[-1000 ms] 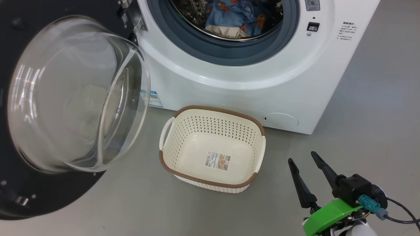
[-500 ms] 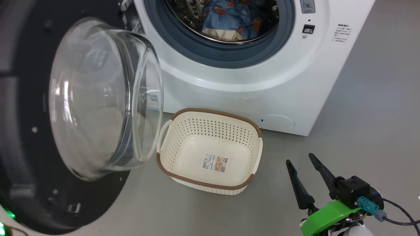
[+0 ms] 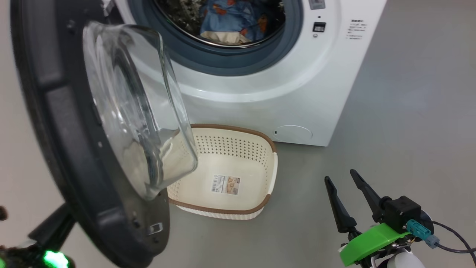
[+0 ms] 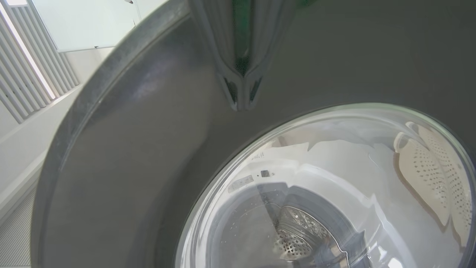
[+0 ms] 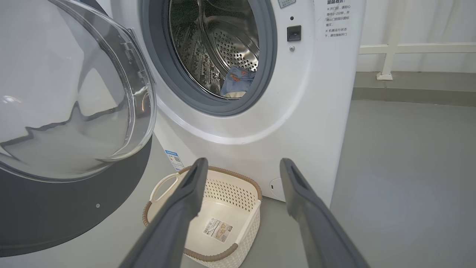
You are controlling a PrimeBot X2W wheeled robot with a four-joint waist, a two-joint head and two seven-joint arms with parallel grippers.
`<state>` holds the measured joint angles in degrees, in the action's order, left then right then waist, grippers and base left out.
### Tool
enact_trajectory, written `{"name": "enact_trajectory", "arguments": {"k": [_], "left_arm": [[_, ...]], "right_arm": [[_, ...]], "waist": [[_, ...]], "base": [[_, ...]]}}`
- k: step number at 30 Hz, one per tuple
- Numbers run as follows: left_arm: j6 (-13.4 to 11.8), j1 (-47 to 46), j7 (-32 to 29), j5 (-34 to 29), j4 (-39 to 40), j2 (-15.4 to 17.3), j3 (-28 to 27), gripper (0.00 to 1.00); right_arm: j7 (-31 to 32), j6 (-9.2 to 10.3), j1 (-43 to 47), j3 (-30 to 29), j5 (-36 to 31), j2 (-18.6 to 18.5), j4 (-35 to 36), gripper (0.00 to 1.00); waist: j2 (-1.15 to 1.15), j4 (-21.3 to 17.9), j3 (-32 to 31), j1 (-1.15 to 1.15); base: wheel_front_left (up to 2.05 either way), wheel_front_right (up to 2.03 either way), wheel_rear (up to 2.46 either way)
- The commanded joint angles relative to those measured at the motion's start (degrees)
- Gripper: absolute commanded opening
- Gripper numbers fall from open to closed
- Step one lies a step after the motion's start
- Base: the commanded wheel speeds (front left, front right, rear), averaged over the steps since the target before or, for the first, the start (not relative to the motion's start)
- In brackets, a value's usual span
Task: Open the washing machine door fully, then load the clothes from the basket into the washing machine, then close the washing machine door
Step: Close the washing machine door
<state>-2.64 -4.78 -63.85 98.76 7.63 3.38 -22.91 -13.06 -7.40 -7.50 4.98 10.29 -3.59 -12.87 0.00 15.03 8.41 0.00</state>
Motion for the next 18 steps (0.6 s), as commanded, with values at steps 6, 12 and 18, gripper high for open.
{"name": "enact_trajectory", "arguments": {"k": [6,12,18], "left_arm": [[3.3,0.4,3.6,0.8,3.1,-0.3,4.7,0.0],[5.6,-0.5,9.4,2.3,2.3,-0.5,9.7,0.0],[8.0,-3.7,17.8,1.1,-1.1,-0.5,13.3,0.0]], "right_arm": [[-1.0,-0.09,-2.0,1.5,0.5,0.6,0.9,1.0],[-1.4,-0.09,-2.3,1.1,0.9,0.7,0.5,1.0],[-1.7,-0.09,-2.6,1.4,1.5,0.7,0.3,1.0]], "waist": [[0.0,-5.0,0.5,0.0],[0.0,-9.6,1.3,0.0],[0.0,-14.5,1.8,0.0]], "base": [[0.0,0.0,0.0],[0.0,0.0,0.0],[0.0,0.0,0.0]]}}
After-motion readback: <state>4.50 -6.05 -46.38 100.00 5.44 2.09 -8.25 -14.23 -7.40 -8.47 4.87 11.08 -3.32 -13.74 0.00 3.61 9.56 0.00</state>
